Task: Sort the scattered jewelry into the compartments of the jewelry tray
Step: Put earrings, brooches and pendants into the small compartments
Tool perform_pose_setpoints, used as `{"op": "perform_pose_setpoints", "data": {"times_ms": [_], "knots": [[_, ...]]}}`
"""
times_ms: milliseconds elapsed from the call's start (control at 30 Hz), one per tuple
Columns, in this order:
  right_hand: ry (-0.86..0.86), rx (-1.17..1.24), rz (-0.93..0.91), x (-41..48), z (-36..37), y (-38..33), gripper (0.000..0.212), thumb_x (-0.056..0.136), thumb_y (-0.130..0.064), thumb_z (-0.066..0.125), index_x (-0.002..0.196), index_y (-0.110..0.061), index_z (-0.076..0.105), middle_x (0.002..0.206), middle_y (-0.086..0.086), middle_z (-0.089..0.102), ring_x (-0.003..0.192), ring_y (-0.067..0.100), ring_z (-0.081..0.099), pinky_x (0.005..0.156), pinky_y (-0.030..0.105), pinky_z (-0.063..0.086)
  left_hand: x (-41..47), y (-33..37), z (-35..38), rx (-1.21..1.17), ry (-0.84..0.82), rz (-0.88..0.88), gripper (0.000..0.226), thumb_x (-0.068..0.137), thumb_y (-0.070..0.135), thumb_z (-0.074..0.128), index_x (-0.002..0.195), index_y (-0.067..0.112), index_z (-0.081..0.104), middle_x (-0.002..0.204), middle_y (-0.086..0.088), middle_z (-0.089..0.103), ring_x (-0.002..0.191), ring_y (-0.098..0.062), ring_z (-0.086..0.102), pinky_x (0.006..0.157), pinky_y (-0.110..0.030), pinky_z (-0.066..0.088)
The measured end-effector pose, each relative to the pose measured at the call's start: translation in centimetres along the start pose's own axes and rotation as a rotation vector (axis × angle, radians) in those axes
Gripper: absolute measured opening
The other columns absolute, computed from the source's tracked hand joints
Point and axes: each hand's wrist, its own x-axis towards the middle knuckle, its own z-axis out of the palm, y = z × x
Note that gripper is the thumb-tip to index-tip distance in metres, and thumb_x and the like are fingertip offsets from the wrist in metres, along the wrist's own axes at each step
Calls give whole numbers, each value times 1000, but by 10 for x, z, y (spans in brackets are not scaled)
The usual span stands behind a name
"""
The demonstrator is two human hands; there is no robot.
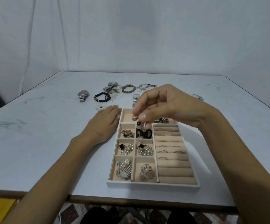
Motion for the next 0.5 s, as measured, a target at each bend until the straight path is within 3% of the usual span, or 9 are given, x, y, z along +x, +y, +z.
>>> {"op": "perform_pose_setpoints", "data": {"times_ms": [200, 267, 400, 500], "knots": [[-184, -226, 120, 0, 5, 0, 17, 79, 7, 70, 95, 0, 70, 78, 6, 72, 64, 13, 66, 71, 27, 55, 0, 3, 0, -25, 3, -34, 41, 103, 27, 29, 138, 13, 43, 148, -8, 39, 138, -21, 34, 115, -40, 24], [-189, -303, 169, 2, 7, 2, 17, 79, 7, 70, 95, 2, 70, 74, 3, 72, 65, 13, 67, 74, 29, 55, 0, 3, 0, -24, 1, -31, 40, 103, 24, 31, 140, 13, 42, 149, -7, 37, 139, -21, 33, 116, -40, 23], [-146, -382, 221, 3, 10, 7, 16, 76, 5, 74, 91, 3, 70, 79, 19, 73, 74, 30, 68, 78, 36, 56, 0, 2, 0, -9, -10, -33, 41, 103, 26, 29, 142, 14, 39, 151, -6, 35, 140, -19, 31, 117, -39, 21], [-122, -384, 226, 4, 11, 6, 15, 75, 3, 76, 88, 4, 70, 76, 16, 73, 72, 34, 70, 78, 38, 58, -1, 4, -1, -7, -8, -28, 41, 104, 25, 29, 142, 14, 39, 151, -6, 35, 140, -19, 31, 117, -37, 21]]}}
